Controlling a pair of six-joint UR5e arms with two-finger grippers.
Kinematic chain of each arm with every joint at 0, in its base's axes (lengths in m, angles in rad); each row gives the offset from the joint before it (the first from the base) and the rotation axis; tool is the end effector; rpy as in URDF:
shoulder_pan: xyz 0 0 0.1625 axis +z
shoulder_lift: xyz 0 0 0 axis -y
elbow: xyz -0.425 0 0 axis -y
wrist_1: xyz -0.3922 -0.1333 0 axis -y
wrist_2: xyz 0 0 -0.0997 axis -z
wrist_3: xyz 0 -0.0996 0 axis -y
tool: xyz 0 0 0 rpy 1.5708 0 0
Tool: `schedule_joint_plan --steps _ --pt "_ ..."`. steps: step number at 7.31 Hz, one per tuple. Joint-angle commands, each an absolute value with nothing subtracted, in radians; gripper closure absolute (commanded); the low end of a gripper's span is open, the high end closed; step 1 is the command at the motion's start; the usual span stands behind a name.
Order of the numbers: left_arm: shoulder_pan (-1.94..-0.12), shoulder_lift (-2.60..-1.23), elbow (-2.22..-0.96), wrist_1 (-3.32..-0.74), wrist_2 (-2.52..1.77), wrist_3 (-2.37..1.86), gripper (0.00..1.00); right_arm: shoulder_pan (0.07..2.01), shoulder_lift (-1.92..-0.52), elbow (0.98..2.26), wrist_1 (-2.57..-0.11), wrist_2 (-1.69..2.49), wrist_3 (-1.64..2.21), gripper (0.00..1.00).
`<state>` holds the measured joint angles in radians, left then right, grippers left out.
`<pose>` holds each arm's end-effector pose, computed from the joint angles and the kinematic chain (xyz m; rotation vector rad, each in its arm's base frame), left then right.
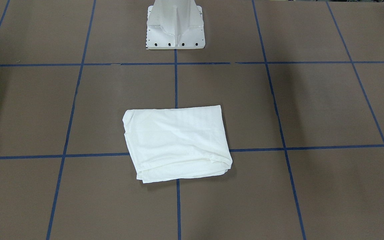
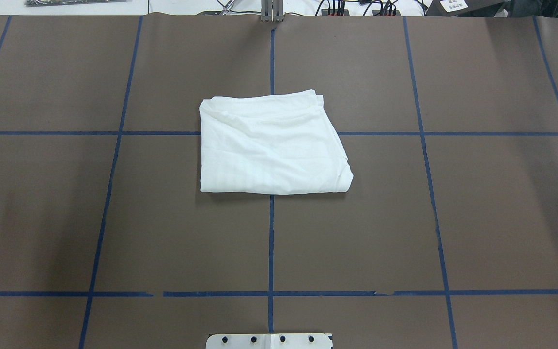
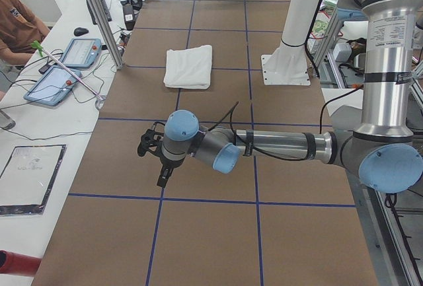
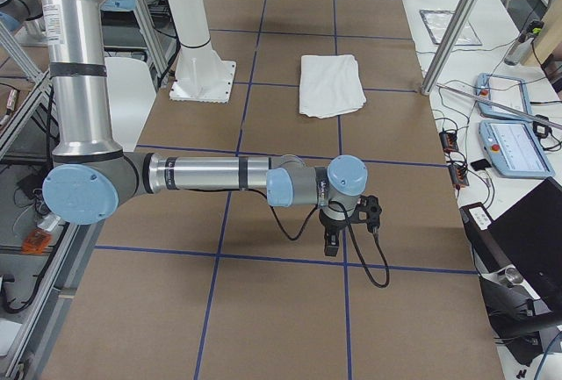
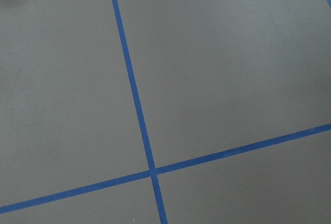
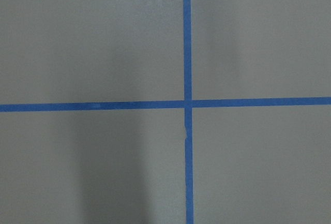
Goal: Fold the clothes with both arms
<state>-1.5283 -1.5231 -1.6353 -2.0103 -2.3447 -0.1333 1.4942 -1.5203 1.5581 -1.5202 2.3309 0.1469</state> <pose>-0.0427 -0.4950 0.6004 0.3644 0.7944 0.0916 0.0248 -0.5225 0.6352 -0.0011 -0.7642 0.0333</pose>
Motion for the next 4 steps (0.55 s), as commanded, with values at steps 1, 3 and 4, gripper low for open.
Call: schedule_joint_plan --steps 1,3,4 --pt "-1.526 -1.511 -1.647 -2.003 -2.348 -0.136 0.0 1.493 -1.519 1.56 -1.522 2.316 0.15 0.0" --pt "-1.517 -1.516 -1.666 -2.011 -2.342 -0.138 0.0 1.493 -1.517 1.56 -1.52 2.313 0.15 0.0" --pt "-1.517 -1.52 -1.667 -2.013 -2.341 -0.137 0.0 1.493 -1.517 1.568 -1.52 2.316 0.147 0.0"
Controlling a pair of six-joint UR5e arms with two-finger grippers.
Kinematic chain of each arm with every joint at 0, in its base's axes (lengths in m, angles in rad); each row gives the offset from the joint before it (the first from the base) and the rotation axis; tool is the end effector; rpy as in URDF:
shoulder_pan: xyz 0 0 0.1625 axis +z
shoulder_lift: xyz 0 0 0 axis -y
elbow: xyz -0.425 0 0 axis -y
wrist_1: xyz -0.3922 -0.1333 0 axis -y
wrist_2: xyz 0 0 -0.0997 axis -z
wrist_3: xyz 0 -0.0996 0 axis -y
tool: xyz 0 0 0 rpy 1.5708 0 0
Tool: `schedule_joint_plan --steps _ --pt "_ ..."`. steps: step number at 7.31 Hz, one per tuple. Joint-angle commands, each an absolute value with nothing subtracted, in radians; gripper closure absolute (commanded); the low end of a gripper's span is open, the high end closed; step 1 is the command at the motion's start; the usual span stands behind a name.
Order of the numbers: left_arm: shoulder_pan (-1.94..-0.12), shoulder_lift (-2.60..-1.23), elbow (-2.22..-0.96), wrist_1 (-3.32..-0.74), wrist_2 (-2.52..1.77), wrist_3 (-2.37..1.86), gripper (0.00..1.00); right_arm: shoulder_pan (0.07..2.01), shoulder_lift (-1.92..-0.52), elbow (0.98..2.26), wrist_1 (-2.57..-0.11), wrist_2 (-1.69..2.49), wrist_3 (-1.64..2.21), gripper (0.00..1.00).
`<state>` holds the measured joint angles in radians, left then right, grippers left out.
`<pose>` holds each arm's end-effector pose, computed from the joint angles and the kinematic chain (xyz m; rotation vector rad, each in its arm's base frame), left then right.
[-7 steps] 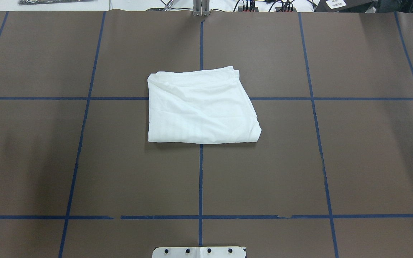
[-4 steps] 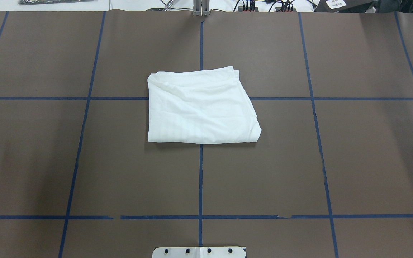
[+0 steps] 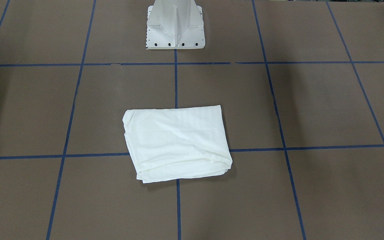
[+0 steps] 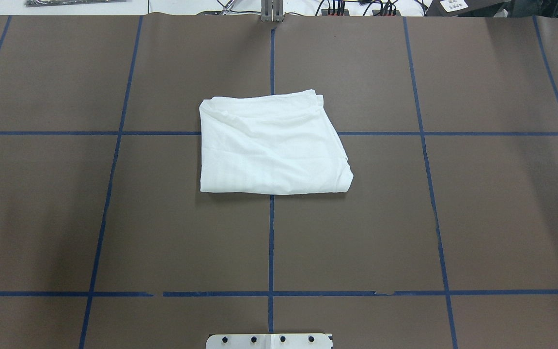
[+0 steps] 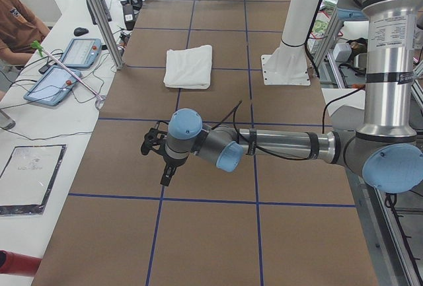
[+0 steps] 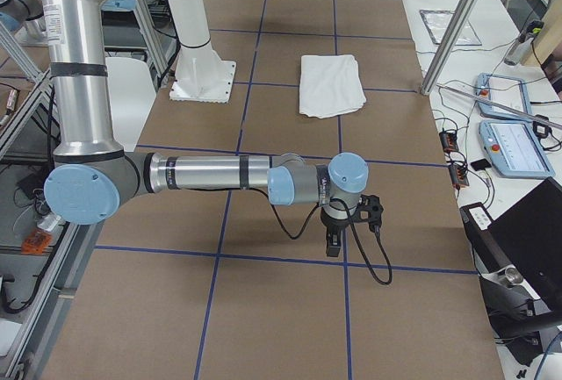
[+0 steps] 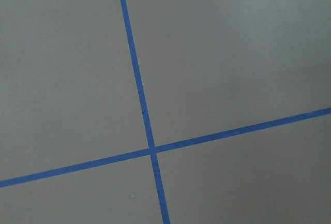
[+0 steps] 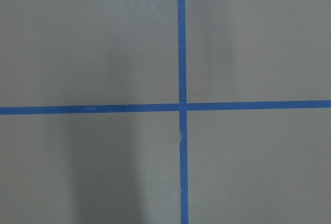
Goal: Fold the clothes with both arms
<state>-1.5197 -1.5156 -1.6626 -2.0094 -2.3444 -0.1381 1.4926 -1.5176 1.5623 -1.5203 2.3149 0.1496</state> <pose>-0.0386 -0.4924 0.5902 0.3770 0.7971 0.1025 0.0250 -0.5242 0.6328 0.0057 -0.7490 0.0326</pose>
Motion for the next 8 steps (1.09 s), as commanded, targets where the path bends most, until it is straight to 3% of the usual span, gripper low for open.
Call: schedule_joint_plan --steps 1,8 --pt "-1.522 -1.513 -1.674 -2.014 -2.342 -0.135 0.0 1.494 -1.522 1.569 -1.522 2.319 0.149 0.0" --pt "-1.514 -1.529 -1.697 -2.014 -2.342 -0.133 0.0 1.497 -1.525 1.559 -1.52 2.393 0.14 0.0"
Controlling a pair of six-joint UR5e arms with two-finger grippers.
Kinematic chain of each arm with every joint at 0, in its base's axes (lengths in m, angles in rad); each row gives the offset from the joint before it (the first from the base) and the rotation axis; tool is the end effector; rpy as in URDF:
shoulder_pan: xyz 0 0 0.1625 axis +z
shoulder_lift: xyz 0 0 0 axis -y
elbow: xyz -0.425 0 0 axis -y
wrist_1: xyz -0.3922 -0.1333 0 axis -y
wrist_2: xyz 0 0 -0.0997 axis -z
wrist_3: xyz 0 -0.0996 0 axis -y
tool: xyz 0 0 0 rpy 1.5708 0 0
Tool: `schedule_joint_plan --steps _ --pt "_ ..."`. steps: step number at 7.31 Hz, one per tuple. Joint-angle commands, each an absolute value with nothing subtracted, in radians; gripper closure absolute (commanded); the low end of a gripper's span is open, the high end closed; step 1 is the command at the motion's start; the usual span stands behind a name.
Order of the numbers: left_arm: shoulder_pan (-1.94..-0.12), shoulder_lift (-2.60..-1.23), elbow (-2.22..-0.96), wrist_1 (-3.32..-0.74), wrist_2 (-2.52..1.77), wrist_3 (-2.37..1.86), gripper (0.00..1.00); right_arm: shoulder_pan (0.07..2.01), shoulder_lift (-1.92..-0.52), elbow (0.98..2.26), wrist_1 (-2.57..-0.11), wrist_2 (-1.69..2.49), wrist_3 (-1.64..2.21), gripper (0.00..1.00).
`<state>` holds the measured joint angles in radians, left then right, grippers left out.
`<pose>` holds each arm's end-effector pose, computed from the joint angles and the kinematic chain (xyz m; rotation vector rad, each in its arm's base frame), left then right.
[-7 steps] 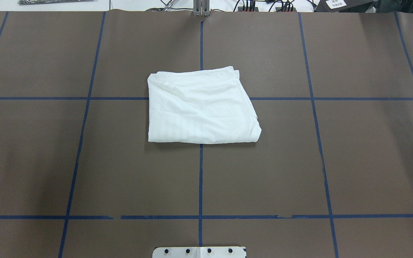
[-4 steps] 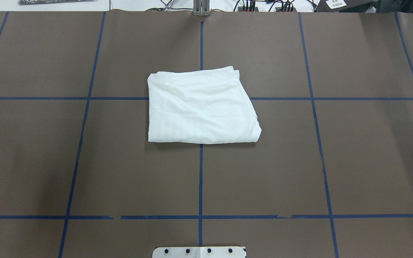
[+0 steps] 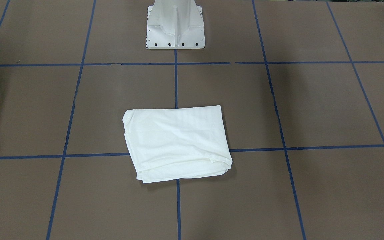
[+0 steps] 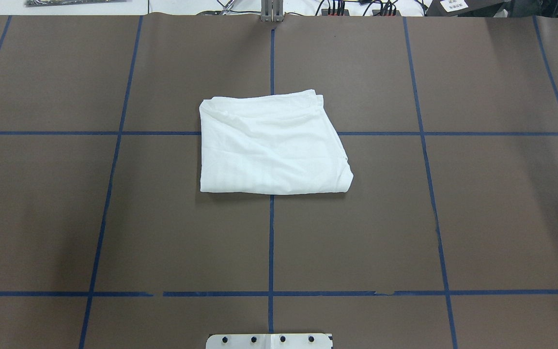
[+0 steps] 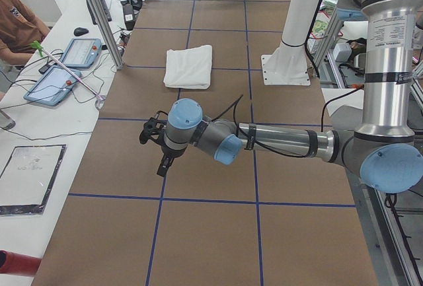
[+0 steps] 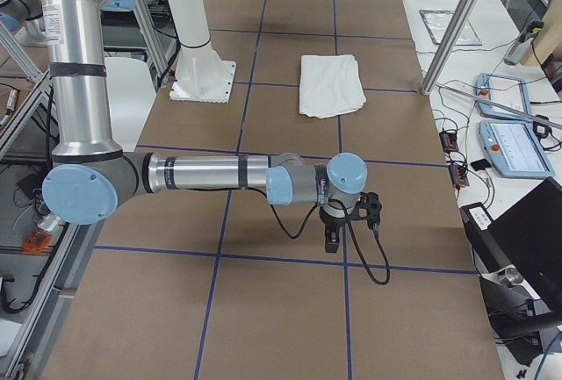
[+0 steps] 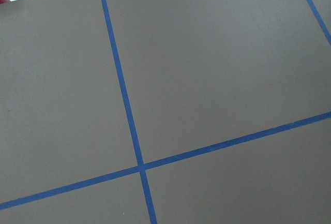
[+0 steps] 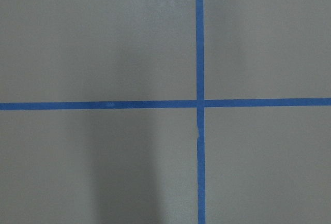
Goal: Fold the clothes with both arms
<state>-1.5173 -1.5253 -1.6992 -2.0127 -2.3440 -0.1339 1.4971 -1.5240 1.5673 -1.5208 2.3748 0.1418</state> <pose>-0.0373 -0.4962 0.5663 0.4249 0.7974 0.1279 0.0233 -0.5205 0.6296 0.0013 -0.8082 0.0269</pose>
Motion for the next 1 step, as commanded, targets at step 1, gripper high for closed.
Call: schedule_joint_plan --steps 1 --pt "-1.514 -1.534 -1.697 -2.014 -2.342 -0.133 0.0 1.496 -1.528 1.562 -1.52 2.395 0.14 0.0"
